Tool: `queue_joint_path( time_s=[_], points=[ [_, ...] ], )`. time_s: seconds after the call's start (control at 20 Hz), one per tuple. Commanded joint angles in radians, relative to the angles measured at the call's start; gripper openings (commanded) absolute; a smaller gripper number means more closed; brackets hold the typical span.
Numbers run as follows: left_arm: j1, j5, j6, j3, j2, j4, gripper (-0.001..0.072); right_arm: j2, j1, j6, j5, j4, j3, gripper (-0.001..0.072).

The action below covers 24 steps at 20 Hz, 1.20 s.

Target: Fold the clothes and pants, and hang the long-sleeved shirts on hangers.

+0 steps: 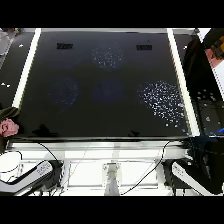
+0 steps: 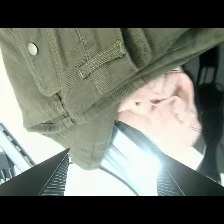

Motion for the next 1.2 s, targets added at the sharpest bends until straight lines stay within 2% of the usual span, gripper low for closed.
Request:
queue_joint_path(
  time_s=[0.0, 0.25, 0.4, 0.8, 0.85, 0.95, 1.05, 1.1, 1.15],
  points=[
    [0.021, 0.074, 0.001, -0.016, -0.074, 0.058, 0.0570, 0.000, 0.001, 0.000, 0.000, 0.000, 0.001, 0.0524],
    [0.021, 0.166, 0.001, -0.016, -0.137, 0.138, 0.0570, 0.000, 0.001, 0.000, 0.000, 0.000, 0.001, 0.0524],
    [0.021, 0.169, 0.001, -0.016, -0.172, 0.201, 0.0570, 0.000, 0.001, 0.000, 0.000, 0.000, 0.001, 0.0525],
    [0.021, 0.188, 0.000, -0.016, -0.263, 0.227, 0.0563, 0.000, 0.001, 0.000, 0.000, 0.000, 0.001, 0.0525],
    [0.021, 0.198, 0.000, -0.016, -0.269, 0.227, 0.0501, 0.000, 0.001, 0.000, 0.000, 0.000, 0.001, 0.0524],
    [0.020, 0.215, -0.007, -0.016, -0.273, 0.227, 0.0321, 0.000, 0.001, 0.000, 0.000, 0.000, 0.001, 0.0525],
    [0.020, 0.217, -0.006, -0.016, -0.273, 0.227, 0.0097, 0.000, 0.001, 0.000, 0.000, 0.000, 0.001, 0.0524],
    [0.020, 0.214, -0.007, -0.016, -0.272, 0.227, 0.0032, 0.000, 0.001, 0.000, 0.000, 0.000, 0.001, 0.0524],
    [0.018, 0.201, -0.007, -0.016, -0.271, 0.227, 0.0030, 0.000, 0.001, 0.000, 0.000, 0.000, 0.001, 0.0525]
  ],
)
